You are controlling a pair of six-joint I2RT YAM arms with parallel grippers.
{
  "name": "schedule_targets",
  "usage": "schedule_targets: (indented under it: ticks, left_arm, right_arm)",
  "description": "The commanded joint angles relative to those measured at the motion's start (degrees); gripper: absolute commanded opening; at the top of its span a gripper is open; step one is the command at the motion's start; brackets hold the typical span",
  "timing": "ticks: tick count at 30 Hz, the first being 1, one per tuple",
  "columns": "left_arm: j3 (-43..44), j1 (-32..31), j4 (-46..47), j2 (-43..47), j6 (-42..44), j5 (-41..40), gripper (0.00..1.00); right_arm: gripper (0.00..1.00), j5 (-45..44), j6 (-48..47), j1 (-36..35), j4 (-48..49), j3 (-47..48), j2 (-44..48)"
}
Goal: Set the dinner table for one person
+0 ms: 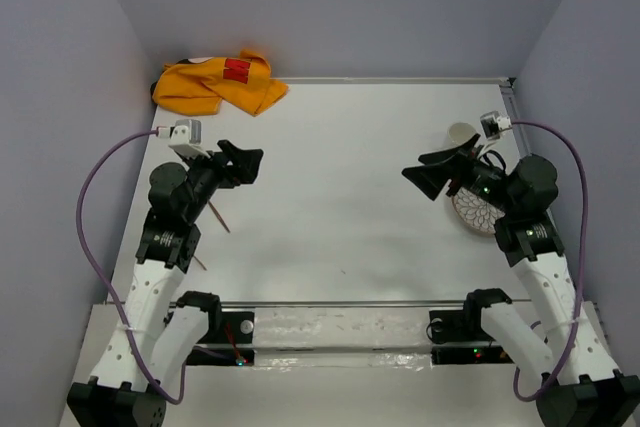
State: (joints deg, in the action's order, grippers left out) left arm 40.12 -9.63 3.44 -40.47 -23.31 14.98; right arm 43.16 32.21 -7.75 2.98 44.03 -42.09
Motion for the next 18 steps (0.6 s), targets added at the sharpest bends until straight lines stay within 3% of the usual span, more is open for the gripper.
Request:
schedule_targets:
  ticks: [1,5,11,15,16,18]
  left_arm:
    - [3.0,0.2,5.2,-1.9,-1.7,0.9,0.99]
    - [5.3,0.2,10.5,-7.1,-4.3,-1.3,0.99]
    - [17.5,0.2,13.4,-28.7,-4.3,-14.6,0.99]
    - [26.8,0.1,9.9,-43.1,-0.9,-23.8,0.99]
    - [31.5,0.2,9.0,-45.9,0.1,-26.1,0.69]
    - [39.6,0.1,3.8,-54.8,2.1,-29.5,0.51]
  right_arm:
    - [1.00,2.0,1.5,0.1,3.3,-2.0,-0.8]
    - [1.00,1.8,2.2,-1.2,5.3,-3.3,-2.2]
    - [1.00,-1.4,1.3,-4.8,6.1,-2.9,-4.1]
    - [1.00,-2.7,1.0,-7.3,5.8,-3.4,-5.0]
    - [1.00,-3.2,1.0,-8.8,5.8,-3.6,-5.0]
    - [1.00,-4.4,0.8,-9.9,5.8,-4.2,-5.0]
